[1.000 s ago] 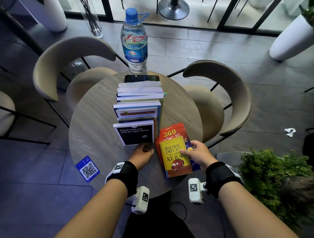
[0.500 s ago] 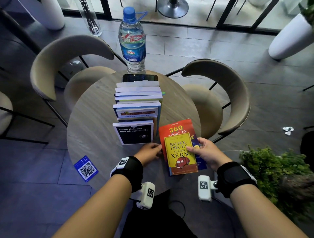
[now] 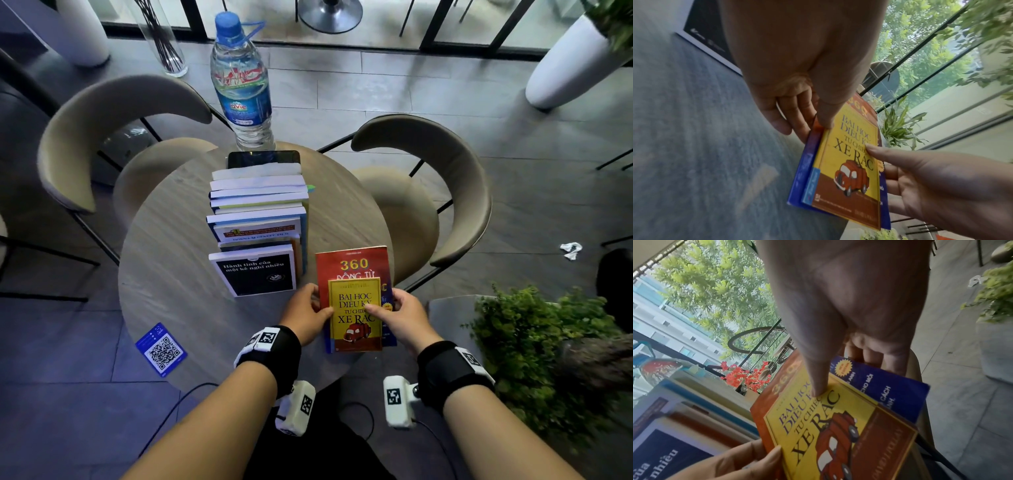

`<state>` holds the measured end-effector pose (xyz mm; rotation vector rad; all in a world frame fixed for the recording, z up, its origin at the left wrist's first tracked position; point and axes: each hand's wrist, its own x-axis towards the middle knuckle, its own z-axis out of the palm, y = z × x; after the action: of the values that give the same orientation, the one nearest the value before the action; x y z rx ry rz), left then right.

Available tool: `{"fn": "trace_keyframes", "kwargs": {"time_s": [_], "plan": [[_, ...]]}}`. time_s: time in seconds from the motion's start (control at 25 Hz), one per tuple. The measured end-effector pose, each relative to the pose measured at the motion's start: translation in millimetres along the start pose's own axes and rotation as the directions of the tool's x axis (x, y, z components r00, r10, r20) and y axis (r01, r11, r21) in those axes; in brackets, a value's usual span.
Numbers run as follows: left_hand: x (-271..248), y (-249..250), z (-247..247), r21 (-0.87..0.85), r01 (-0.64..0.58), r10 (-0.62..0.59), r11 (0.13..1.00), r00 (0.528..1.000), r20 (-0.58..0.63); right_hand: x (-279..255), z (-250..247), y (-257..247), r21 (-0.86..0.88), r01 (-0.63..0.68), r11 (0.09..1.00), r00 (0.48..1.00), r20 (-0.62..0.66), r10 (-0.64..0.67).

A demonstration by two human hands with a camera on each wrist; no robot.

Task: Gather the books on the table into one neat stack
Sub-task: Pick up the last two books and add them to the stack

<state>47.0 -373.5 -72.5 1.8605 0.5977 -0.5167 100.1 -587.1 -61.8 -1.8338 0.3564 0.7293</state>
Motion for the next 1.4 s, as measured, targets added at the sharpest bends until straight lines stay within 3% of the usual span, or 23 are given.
{"fn": "trace_keyframes", "kwargs": {"time_s": [0.16, 0.28, 0.4, 0.56, 0.84, 1.04, 1.2, 1.28, 1.4], "plan": [[-15, 21, -9, -0.05, -0.14, 0.139, 0.989, 0.99, -0.012, -13, -16, -14, 0.011, 0.087, 0.996, 0.996, -0.014, -0.087], [-31, 34, -29, -0.049, -0.249, 0.245, 0.967, 0.967, -0.065, -18, -24, -42, 0.07, 0.177, 0.982, 0.978, 0.102, -0.183], [-47, 29, -56, 0.027, -0.336, 0.335, 0.942, 0.927, -0.171, -19, -15, -69, 0.023, 0.309, 0.951, 0.921, 0.244, -0.305], [-64, 4, -91, 0.157, -0.401, 0.43, 0.903, 0.85, -0.305, -17, 24, -86, -0.066, 0.369, 0.927, 0.893, 0.301, -0.334], [-75, -43, -122, 0.116, -0.315, 0.33, 0.942, 0.808, -0.487, -16, 96, -73, -0.257, 0.446, 0.857, 0.884, 0.273, -0.379], [-72, -59, -128, 0.148, -0.348, 0.37, 0.926, 0.75, -0.549, -11, 122, -73, -0.383, 0.455, 0.804, 0.89, 0.234, -0.392], [-69, -61, -127, 0.078, -0.311, 0.296, 0.947, 0.752, -0.588, -7, 129, -69, -0.479, 0.451, 0.753, 0.89, 0.183, -0.417], [-63, -59, -128, 0.081, -0.252, 0.249, 0.964, 0.761, -0.6, -9, 129, -71, -0.547, 0.454, 0.703, 0.877, 0.138, -0.46], [-56, -56, -136, 0.196, -0.046, 0.159, 0.98, 0.772, -0.615, -13, 128, -72, -0.63, 0.423, 0.651, 0.877, 0.106, -0.468]]}}
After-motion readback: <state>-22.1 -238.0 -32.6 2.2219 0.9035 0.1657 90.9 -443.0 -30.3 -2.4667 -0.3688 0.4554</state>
